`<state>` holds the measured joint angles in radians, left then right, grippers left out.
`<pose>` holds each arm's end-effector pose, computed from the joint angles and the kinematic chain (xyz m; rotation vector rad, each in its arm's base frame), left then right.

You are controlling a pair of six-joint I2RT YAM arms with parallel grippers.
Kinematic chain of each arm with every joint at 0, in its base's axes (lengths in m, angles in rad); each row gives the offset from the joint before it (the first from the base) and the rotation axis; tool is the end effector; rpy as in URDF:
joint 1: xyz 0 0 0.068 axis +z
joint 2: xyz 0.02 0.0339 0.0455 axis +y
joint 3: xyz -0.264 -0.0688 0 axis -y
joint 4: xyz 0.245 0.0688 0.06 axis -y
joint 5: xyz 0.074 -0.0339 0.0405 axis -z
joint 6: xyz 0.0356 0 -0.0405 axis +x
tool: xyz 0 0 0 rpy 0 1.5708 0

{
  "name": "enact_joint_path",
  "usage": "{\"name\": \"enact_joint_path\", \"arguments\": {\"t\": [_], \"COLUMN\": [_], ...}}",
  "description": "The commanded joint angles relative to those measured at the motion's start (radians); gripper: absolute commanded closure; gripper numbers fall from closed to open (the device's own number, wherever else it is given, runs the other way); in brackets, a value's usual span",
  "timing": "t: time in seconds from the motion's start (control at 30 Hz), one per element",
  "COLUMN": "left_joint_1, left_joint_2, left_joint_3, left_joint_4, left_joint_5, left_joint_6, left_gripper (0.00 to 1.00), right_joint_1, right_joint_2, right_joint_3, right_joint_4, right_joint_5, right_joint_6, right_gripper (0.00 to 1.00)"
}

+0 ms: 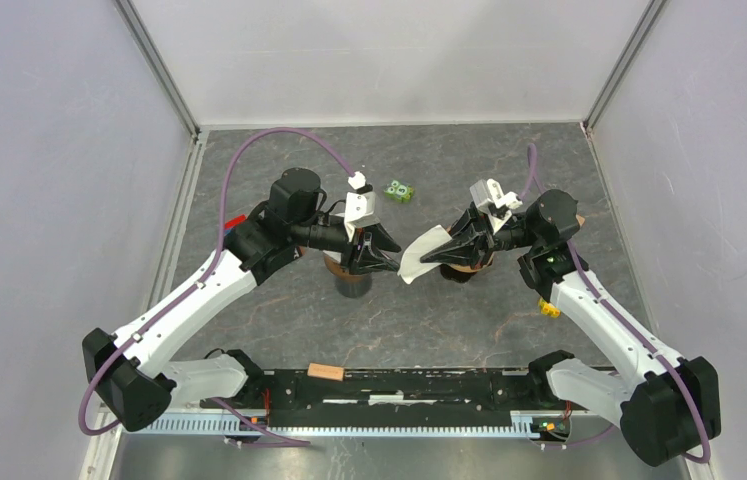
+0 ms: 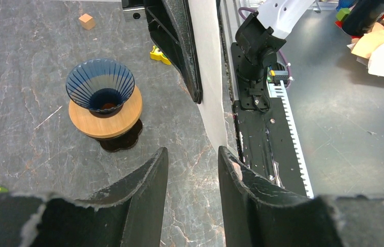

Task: Place the coffee filter in the dripper
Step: Pick up the coffee filter from the coffee filter holder.

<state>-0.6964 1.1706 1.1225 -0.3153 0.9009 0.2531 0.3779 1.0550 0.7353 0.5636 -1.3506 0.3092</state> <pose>0.1774 -0.1847 0.3706 1.4003 1.3692 -1.1581 0.1922 0.1137 0.3429 -1.2583 1.1463 1.4088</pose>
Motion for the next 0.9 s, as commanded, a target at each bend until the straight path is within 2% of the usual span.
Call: {"name": "enact_joint_path", "arguments": {"t": [0.0, 0.87], "left_joint_1": [-0.003, 0.0], "left_joint_2": [-0.024, -0.018], "left_joint_3": [0.0, 0.0], "left_joint_4": [0.012, 0.022], "left_joint_5": [0.028, 0.001], "left_joint_6": [-0.003, 0.017], "left_gripper": [0.53, 0.53], "right_joint_1": [-0.003, -0.007], "right_joint_2": [0.0, -0.001], "right_joint_3": [-0.005, 0.0], "right_joint_4": [0.03, 0.005], "right_joint_5": [0.011, 0.013], "right_joint_6": [-0.004, -0.018], "right_gripper": [1.0, 1.0]}}
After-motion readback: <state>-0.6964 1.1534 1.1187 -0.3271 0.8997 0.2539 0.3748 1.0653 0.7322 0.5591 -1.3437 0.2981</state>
